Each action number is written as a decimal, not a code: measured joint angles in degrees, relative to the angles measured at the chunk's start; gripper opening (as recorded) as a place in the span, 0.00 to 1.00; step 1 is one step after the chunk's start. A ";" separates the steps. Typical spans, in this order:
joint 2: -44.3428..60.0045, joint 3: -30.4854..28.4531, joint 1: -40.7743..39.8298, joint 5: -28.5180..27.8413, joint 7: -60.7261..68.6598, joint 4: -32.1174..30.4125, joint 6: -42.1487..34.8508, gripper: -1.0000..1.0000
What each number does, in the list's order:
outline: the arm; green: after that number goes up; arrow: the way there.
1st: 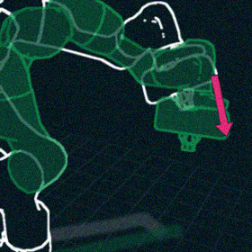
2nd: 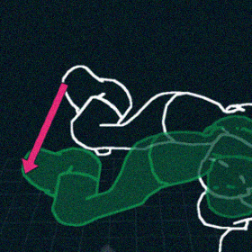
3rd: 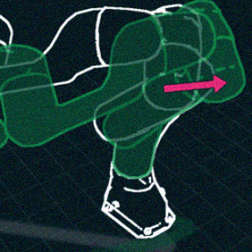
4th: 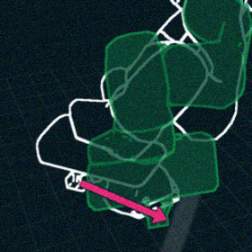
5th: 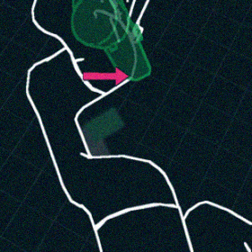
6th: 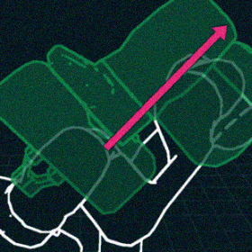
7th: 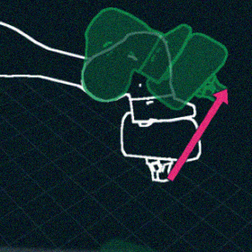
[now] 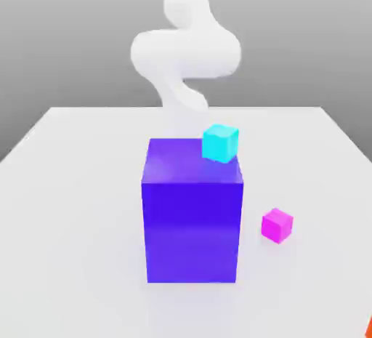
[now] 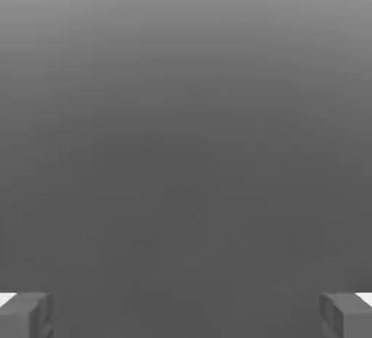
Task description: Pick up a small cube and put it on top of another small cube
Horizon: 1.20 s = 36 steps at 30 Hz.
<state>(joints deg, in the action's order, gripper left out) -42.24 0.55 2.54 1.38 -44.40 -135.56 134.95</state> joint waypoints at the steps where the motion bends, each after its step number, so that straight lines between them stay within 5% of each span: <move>1: 1.80 0.33 1.26 0.65 0.69 -1.80 1.55 0.50; 15: 27.33 9.80 18.41 6.98 8.14 -26.50 23.27 0.50; 22: 39.90 14.88 22.27 3.02 6.51 -35.26 34.01 0.50; 27: 49.31 6.57 27.98 -6.32 0.30 -33.84 41.61 0.50; 30: 54.77 0.50 34.32 -6.28 -0.01 -33.00 46.21 0.50; 31: 55.93 -0.52 35.37 -6.47 -0.29 -32.83 47.15 0.00; 36: 55.93 -0.51 35.35 -6.64 -0.45 -32.83 47.15 0.00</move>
<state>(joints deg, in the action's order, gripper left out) 13.69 0.04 37.89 -5.25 -44.85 -168.39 182.10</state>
